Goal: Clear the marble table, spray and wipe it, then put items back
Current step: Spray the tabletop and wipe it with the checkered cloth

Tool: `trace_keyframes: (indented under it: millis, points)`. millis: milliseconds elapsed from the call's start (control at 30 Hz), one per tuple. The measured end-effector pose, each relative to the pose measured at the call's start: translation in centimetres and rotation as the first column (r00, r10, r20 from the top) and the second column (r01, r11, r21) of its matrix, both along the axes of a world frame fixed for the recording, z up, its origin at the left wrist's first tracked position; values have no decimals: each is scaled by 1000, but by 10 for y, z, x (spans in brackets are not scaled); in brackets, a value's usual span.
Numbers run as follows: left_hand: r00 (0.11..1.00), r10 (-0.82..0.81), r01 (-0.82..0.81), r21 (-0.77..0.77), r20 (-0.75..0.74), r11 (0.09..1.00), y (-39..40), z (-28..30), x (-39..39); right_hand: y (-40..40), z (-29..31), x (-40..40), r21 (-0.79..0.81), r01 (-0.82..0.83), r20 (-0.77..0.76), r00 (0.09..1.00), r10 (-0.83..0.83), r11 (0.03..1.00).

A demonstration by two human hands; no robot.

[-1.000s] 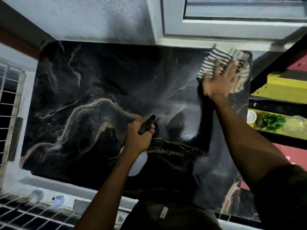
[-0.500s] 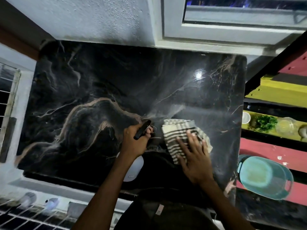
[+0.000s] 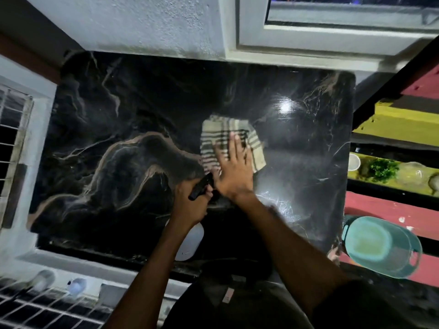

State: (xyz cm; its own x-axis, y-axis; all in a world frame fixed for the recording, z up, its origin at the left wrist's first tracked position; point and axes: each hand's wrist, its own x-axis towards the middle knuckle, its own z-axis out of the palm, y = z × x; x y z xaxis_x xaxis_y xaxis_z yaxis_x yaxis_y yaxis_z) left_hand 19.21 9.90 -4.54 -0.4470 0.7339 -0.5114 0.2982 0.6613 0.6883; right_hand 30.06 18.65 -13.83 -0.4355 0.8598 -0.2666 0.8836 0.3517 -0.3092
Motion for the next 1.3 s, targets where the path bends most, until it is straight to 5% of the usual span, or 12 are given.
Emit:
trace_keyframes:
  millis: [200,367,600,733,1033,1300]
  points:
    - [1000,-11,11,48,14,999,-7,5,-1,-106,-12,79,5,-226,-59,972,225,974]
    - [998,49,-51,62,32,997,-13,5,-9,-77,0,165,0,-80,117,990,79,997]
    - [992,122,-122,14,14,992,-40,3,-36,26,7,35,11,246,69,967,-246,969]
    - [988,155,-155,-45,-3,987,-60,2,-51,24,3,-22,-1,213,49,976,-213,977]
    - [986,162,-161,52,-29,986,-71,0,-69,-10,9,19,29,50,58,997,-52,998]
    - [988,127,-107,198,-89,974,-107,-4,-75,49,13,-19,49,189,92,977,-193,981]
